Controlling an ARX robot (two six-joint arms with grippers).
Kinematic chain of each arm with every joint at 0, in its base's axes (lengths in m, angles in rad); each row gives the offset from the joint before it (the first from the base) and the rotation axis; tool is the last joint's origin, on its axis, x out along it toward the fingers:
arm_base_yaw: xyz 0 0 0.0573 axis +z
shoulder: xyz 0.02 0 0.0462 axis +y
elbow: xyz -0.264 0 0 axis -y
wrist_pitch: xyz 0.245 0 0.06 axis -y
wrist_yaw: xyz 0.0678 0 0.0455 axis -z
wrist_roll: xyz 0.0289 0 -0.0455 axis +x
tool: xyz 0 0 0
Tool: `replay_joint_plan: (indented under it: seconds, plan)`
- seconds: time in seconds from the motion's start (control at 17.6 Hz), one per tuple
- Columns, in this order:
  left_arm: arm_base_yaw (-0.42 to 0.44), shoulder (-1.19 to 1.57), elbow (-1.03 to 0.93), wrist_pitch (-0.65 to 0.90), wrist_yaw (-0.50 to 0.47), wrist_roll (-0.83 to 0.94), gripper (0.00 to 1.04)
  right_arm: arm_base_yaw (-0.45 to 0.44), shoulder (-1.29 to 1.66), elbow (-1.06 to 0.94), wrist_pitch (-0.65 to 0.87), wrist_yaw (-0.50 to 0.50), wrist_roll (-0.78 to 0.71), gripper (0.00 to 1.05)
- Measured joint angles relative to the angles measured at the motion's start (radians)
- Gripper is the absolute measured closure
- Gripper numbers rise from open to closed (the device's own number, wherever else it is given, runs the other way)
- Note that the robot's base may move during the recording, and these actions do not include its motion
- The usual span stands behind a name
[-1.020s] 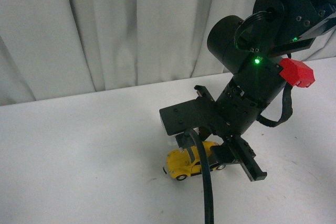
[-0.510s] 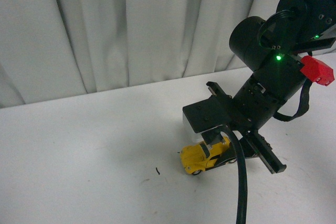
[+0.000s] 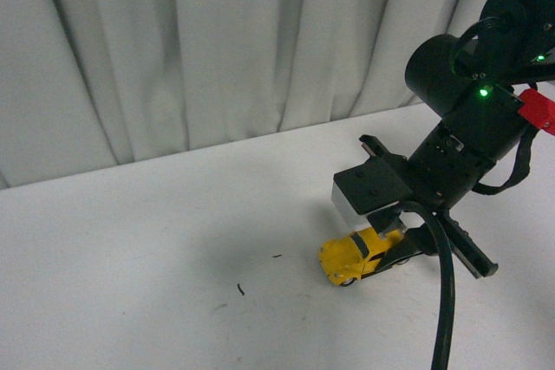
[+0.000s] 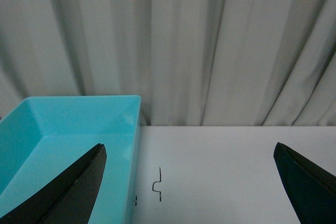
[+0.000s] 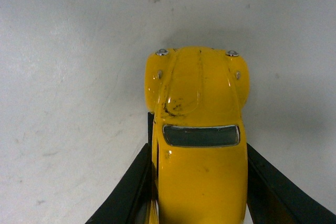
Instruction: Wind up and store yellow beetle toy
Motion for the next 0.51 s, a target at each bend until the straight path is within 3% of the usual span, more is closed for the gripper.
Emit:
replay_joint_plan:
  seconds: [0.51]
  plan:
    - [0.0,0.0,0.0,0.0,0.0,0.0,0.07,-0.141,0.0,0.002,-0.053,0.001,-0.009,0.63]
